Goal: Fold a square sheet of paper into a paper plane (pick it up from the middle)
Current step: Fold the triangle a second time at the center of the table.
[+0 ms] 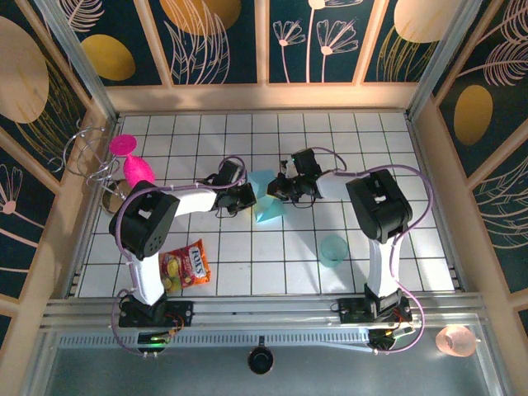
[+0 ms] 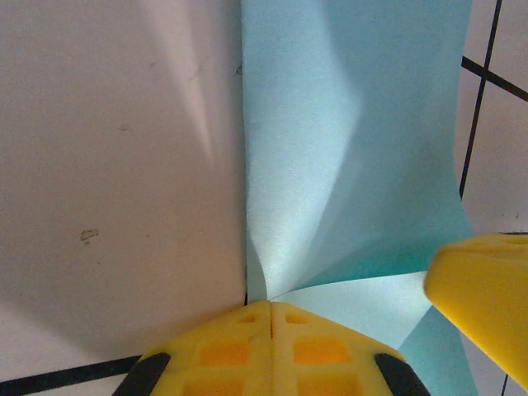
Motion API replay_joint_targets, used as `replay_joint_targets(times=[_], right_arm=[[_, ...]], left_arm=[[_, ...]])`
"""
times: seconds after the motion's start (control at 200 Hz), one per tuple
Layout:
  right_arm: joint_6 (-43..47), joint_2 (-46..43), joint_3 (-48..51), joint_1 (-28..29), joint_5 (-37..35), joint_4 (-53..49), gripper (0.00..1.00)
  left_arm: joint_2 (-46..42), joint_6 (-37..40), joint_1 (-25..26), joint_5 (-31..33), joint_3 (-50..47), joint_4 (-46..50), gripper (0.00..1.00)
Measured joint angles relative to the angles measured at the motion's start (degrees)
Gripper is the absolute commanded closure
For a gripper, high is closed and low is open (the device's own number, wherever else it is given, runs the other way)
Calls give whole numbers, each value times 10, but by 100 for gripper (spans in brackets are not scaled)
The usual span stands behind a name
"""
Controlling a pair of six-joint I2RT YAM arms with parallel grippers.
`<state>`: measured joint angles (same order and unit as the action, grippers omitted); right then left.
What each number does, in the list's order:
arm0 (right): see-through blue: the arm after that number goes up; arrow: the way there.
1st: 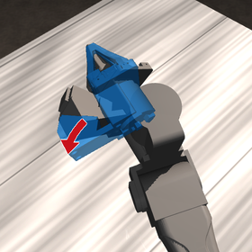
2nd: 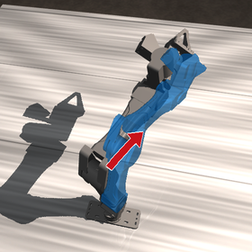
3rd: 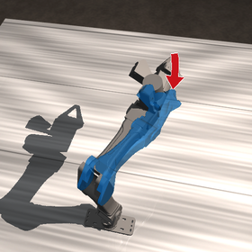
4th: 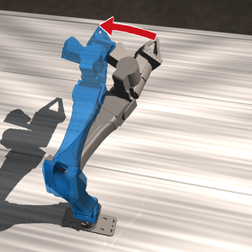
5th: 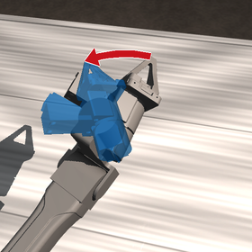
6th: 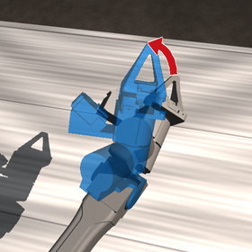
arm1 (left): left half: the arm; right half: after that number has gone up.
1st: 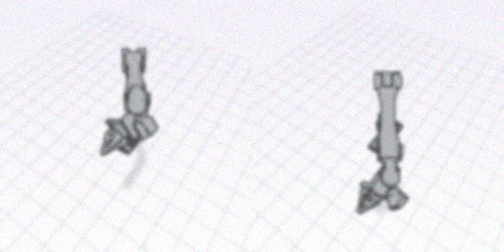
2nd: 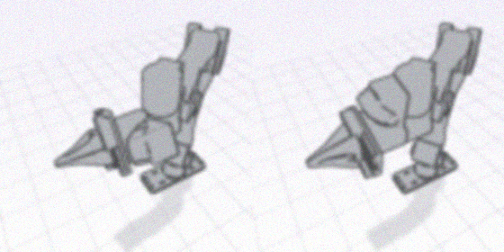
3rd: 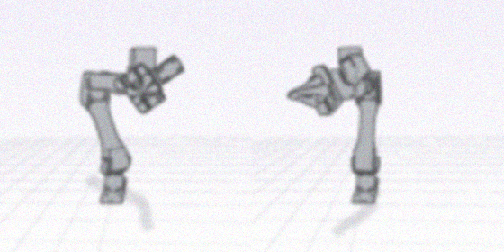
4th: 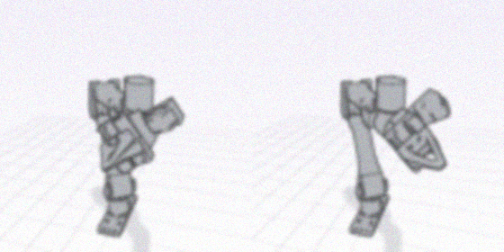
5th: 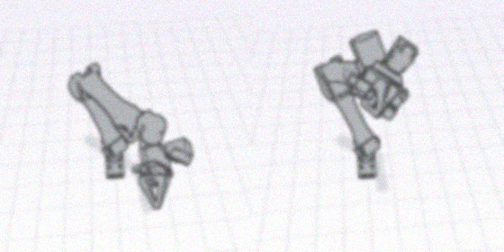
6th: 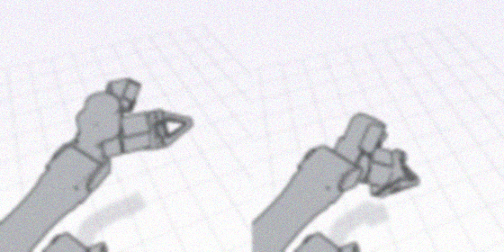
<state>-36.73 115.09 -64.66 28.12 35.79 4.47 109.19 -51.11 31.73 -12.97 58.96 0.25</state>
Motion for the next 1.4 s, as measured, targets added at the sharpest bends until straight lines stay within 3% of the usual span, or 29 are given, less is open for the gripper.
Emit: replay_joint_targets(times=[0.38, 0.686, 0.966, 1.402], right_arm=[[11, 23, -13, 2, -16, -22, 98], [17, 25, -16, 3, -19, -26, 98], [18, 25, -17, 3, -19, -29, 98], [17, 29, -22, 3, -19, -30, 99]], left_arm=[[-4, 11, 0, 0, 7, 15, 100], [-66, 17, 9, -13, 11, 17, 100], [-57, 17, 47, -33, 13, 15, 100], [-25, 17, 56, -46, -1, 23, 100]])
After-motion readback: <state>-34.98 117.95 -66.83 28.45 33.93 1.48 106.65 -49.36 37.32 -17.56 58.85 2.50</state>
